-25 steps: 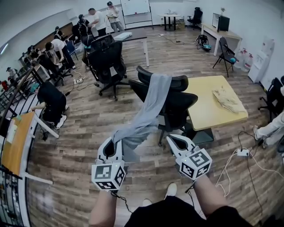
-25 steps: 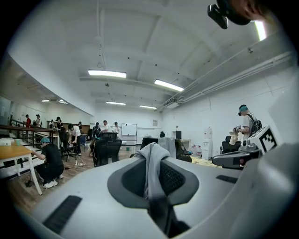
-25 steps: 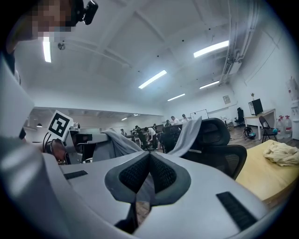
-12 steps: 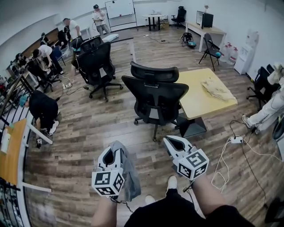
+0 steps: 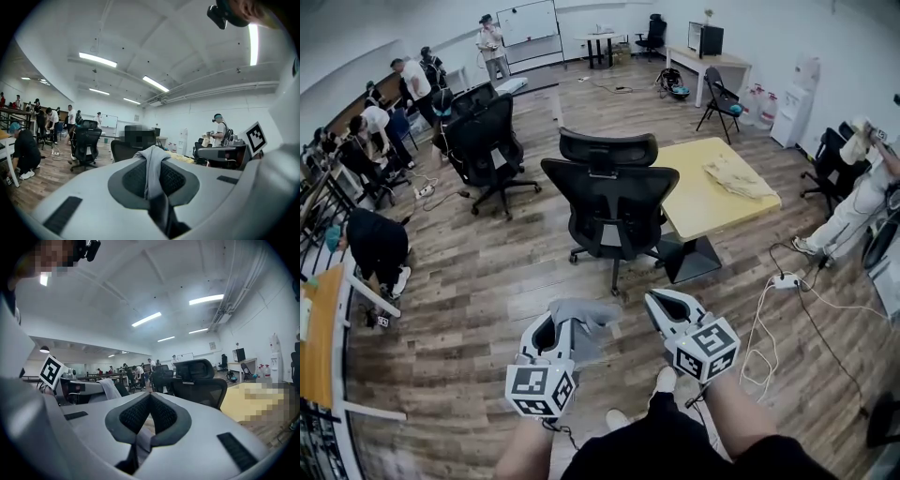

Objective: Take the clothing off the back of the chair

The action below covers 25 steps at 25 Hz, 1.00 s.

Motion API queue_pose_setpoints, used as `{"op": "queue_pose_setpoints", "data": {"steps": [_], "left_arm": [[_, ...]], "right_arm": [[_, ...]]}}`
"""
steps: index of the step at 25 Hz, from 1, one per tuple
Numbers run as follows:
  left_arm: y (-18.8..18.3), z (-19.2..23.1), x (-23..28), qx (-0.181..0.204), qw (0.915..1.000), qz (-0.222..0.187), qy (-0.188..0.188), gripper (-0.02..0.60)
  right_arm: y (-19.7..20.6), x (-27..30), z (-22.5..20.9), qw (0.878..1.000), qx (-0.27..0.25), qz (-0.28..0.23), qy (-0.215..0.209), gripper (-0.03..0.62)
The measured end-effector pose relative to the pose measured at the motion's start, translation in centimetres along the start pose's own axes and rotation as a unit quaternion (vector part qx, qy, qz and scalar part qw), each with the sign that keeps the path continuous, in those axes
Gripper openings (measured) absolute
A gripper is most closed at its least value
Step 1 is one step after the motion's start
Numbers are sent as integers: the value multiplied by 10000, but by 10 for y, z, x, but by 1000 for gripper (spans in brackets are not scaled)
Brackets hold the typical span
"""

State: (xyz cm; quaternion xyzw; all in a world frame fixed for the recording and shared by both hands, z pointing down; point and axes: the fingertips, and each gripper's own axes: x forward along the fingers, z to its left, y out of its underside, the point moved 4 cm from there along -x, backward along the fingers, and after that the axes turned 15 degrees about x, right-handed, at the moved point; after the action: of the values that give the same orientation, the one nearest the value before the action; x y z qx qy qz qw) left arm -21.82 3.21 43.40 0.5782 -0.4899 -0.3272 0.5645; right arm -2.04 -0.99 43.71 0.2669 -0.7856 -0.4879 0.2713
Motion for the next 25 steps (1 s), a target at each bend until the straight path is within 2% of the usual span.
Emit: {"op": "queue_pose_setpoints", "data": {"steps": [11, 25], "left_arm": [[-4, -13, -6, 71, 9994, -110, 331, 54], [-3, -21, -2, 105, 9991, -157, 387, 54]], "right_arm": [[6, -9, 13, 9999, -49, -12, 137, 12], [12, -9, 14, 9999, -120, 46, 84, 12]]}}
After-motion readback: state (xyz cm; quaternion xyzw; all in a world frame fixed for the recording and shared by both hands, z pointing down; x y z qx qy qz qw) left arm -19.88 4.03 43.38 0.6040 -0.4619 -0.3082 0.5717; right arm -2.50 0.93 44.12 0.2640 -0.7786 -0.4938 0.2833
